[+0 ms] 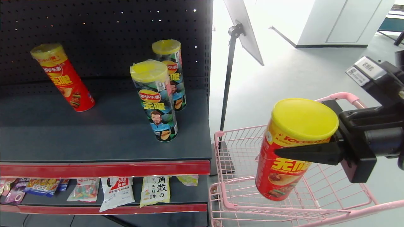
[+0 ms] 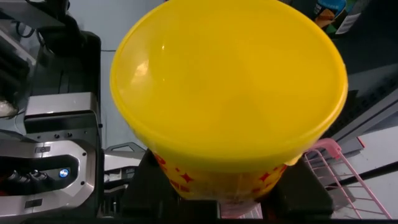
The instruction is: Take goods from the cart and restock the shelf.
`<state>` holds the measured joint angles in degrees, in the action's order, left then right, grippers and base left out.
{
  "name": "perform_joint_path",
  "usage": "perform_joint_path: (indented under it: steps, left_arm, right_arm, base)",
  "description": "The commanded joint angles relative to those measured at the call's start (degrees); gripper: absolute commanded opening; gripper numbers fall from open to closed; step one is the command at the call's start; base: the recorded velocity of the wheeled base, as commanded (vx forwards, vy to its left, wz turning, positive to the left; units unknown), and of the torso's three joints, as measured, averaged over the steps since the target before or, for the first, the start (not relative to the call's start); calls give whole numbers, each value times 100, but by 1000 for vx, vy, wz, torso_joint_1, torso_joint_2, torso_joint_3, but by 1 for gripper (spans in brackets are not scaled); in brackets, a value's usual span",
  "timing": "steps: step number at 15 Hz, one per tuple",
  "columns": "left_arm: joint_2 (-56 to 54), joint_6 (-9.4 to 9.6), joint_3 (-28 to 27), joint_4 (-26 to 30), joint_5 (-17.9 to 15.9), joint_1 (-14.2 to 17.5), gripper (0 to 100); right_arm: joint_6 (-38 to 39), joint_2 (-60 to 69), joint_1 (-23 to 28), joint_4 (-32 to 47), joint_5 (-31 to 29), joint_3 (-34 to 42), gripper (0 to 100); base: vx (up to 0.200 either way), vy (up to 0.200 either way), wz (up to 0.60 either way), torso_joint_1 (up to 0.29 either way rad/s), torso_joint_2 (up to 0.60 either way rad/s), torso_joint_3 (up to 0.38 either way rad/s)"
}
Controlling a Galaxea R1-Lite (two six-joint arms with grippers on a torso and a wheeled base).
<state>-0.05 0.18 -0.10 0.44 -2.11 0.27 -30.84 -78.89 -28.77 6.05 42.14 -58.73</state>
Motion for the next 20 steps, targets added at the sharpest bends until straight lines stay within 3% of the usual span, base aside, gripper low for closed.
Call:
perform_joint_path:
  steps: [1,12,20]
  left_arm:
    - [5,-1,-8,9,0,0,100]
    - [5,8,-8,0,-9,0,100]
    - [5,-9,1,0,-18,0,100]
  right_arm:
    - [-1,181,12,11,4,99,0]
    - [70,321,-401,2,-242,20,0]
    - [114,356,-841,2,-312,29,0]
  base:
    - [0,0,0,0,0,0]
    - [0,0,0,0,0,0]
    - [0,200,0,2,-1,0]
